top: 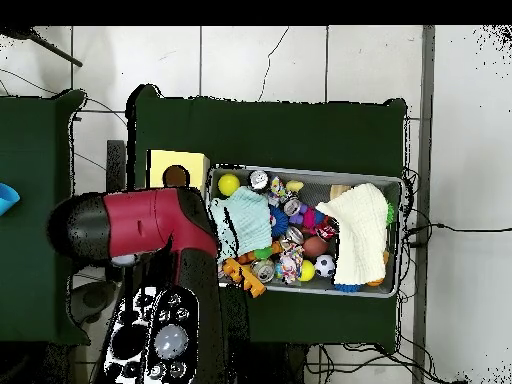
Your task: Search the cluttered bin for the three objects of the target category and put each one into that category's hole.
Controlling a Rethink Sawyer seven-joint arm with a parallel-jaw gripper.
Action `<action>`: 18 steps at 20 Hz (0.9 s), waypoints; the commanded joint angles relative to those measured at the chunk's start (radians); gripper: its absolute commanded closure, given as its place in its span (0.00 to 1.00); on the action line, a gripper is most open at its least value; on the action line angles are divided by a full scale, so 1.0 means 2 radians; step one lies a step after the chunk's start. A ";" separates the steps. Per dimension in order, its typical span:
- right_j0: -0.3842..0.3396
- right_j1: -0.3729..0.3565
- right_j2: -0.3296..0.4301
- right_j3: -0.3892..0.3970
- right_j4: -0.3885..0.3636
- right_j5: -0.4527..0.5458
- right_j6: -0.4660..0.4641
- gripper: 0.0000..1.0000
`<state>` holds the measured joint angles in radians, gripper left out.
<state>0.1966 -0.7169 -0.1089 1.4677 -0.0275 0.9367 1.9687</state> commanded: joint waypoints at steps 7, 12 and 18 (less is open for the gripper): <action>-0.012 0.032 0.013 0.048 0.021 -0.034 0.097 1.00; -0.011 0.036 0.011 0.044 0.023 -0.036 0.095 1.00; -0.012 0.037 0.012 0.049 0.026 -0.045 0.095 1.00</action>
<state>0.1963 -0.6900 -0.1089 1.4688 -0.0033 0.9137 1.9687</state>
